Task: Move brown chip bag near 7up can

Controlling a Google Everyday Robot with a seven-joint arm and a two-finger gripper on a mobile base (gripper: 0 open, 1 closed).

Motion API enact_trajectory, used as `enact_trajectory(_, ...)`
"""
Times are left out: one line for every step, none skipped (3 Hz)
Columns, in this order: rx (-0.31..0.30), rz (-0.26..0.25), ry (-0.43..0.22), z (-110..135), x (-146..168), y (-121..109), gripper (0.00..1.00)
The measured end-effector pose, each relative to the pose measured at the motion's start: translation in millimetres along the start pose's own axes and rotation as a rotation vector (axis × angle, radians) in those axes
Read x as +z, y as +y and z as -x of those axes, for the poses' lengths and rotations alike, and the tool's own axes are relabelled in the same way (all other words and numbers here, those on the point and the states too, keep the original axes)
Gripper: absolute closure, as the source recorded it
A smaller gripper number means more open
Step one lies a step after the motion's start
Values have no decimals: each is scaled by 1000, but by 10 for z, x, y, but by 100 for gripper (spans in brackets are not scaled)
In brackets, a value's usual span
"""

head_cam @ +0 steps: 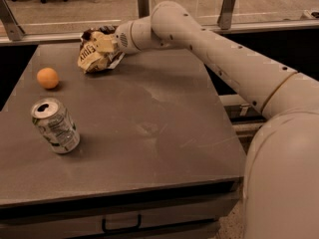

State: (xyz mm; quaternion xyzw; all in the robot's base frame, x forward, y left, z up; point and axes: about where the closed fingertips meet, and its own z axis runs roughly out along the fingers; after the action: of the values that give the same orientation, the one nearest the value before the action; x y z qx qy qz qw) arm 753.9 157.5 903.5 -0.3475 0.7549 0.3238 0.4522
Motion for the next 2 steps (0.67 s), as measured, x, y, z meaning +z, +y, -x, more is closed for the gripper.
enact_trajectory(1,-33,14,-61,-128,-59,87)
enact_trajectory(-27,-53,31,-205,-466,-57,100)
